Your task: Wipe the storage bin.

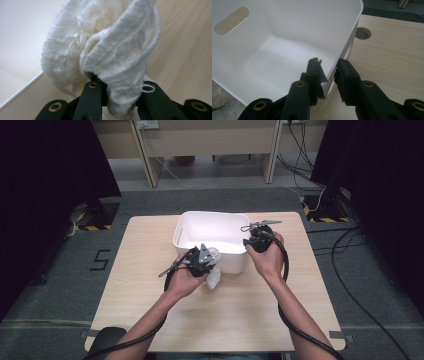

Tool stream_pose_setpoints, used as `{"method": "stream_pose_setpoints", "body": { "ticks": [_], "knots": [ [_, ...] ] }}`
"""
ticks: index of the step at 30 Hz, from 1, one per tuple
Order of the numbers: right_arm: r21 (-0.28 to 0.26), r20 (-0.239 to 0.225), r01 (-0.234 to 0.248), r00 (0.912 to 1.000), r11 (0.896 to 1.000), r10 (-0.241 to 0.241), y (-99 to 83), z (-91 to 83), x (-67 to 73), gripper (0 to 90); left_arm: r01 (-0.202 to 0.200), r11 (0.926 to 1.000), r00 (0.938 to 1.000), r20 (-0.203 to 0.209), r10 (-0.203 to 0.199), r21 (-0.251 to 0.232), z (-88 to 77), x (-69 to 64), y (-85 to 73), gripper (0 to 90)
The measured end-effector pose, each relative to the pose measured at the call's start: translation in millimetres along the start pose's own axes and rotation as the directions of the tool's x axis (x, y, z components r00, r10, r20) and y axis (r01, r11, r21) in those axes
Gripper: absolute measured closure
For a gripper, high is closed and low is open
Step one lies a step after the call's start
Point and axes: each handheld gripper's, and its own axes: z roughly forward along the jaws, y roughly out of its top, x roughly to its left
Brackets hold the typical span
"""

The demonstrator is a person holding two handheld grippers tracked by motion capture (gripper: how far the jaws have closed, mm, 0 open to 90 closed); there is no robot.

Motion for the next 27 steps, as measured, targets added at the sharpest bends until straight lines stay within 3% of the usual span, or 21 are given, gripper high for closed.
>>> {"method": "stream_pose_setpoints", "body": {
  "ticks": [27],
  "knots": [
    [0.0,0.001,0.001,1.0,1.0,-0.001,0.3,0.3,-0.4,72.6,-0.018,0.9998,0.9997,0.016,0.018,0.003,5.6,-6.7,7.2,77.8]
  ]
}}
